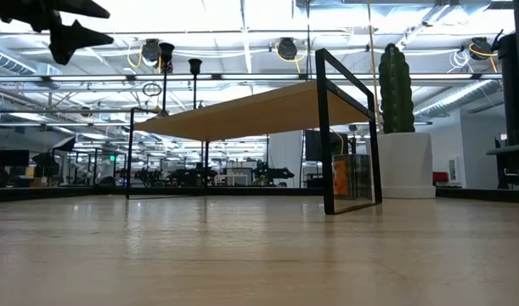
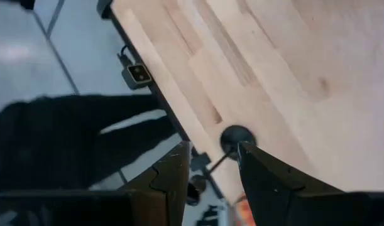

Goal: Pick & Place candle stick holders
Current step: Put the candle holder on the shelf

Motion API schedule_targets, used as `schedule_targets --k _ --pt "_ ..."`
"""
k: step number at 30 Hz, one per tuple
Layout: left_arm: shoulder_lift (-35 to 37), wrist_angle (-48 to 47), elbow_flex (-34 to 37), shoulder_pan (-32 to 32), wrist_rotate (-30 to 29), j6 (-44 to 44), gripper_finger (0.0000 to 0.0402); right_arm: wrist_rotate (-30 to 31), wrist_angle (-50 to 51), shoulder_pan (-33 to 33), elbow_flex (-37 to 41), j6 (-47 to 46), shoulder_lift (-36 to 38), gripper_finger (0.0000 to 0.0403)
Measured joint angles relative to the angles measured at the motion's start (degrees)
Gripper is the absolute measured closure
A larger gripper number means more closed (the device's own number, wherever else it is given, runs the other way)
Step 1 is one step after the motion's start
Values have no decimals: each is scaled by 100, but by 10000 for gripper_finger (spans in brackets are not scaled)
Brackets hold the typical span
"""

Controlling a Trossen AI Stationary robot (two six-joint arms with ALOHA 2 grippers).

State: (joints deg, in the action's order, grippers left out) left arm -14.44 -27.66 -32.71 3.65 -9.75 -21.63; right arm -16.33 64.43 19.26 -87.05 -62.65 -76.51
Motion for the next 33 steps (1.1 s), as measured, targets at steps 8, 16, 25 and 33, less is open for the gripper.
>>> schedule_targets --k 8,16,25,33 --pt "456 -513 2 -483 -83 27 165 557 6 1008 0 -2215 -19 275" --pt "813 -909 2 -653 -86 30 165 1092 -103 1941 -2 -3904 -198 275" --pt "973 -1114 3 -652 -35 44 165 1057 -400 2490 -2 -4968 -671 275" --pt "971 -1168 4 -652 -29 59 165 1297 -230 2746 -2 -5261 -936 275"
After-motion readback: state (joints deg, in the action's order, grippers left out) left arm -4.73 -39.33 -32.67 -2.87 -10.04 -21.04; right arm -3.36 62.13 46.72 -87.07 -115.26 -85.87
